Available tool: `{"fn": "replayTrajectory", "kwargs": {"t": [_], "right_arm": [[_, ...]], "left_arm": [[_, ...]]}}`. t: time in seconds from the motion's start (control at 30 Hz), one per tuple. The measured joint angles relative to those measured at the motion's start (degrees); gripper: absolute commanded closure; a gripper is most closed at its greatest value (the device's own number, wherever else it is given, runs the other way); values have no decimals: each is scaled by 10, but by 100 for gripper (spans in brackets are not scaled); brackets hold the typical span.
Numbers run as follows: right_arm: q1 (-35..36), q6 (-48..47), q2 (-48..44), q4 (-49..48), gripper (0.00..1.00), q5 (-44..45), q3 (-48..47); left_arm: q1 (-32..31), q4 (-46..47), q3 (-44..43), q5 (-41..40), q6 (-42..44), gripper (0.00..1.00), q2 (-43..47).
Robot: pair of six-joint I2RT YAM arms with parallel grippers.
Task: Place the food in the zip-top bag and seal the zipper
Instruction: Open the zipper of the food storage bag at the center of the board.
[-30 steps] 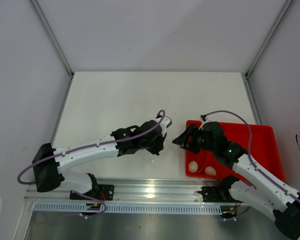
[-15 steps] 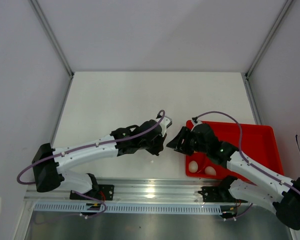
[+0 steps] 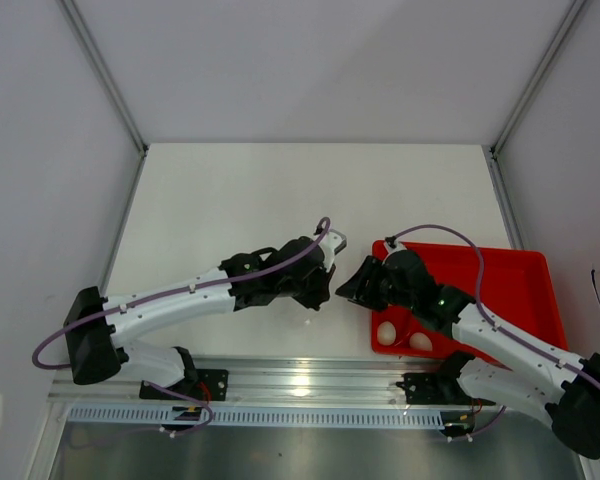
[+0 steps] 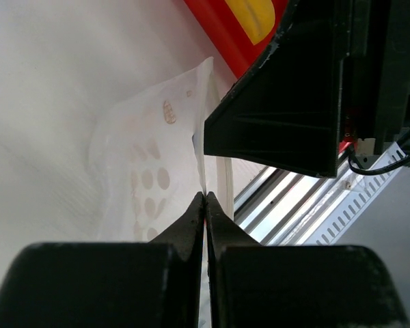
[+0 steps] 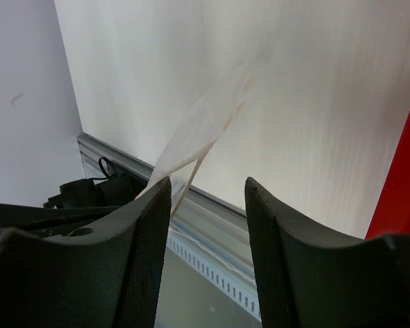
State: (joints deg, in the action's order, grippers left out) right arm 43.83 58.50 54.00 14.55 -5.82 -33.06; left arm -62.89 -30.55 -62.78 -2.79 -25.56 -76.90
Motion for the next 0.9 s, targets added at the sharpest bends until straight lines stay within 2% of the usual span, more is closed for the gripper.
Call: {"fn": "replayTrajectory", "kwargs": {"t": [0.1,0.2,0.27,0.3,0.4,0.6,0.73,0.8,0.9], "right_arm": [[0,0,4,-2,54,2,0],[0,-1,6,-4,65,5,0],[0,-2,6,-6,74,6,0],[0,-2,6,-7,84,7,0],[0,-2,6,-11,100,7,0],[1,-3,6,-14,100,6,0],[4,-2,0,-14,100,6,0],[5,-2,-6,-14,100,6,0],[7,0,-15,-14,100,6,0]], "left_arm": [[-1,-1,-3,6,-1,99,0],[-3,-1,-5,11,-4,99,0],[-5,-1,-5,13,-5,100,0],[-5,-1,-5,14,-5,99,0],[-6,-1,-5,15,-5,99,0],[-11,-6,-5,1,-4,98,-4],[-18,-18,-5,-24,-2,84,-15],[-23,-25,-9,-40,0,74,-21],[-31,-35,-20,-63,2,70,-30]]}}
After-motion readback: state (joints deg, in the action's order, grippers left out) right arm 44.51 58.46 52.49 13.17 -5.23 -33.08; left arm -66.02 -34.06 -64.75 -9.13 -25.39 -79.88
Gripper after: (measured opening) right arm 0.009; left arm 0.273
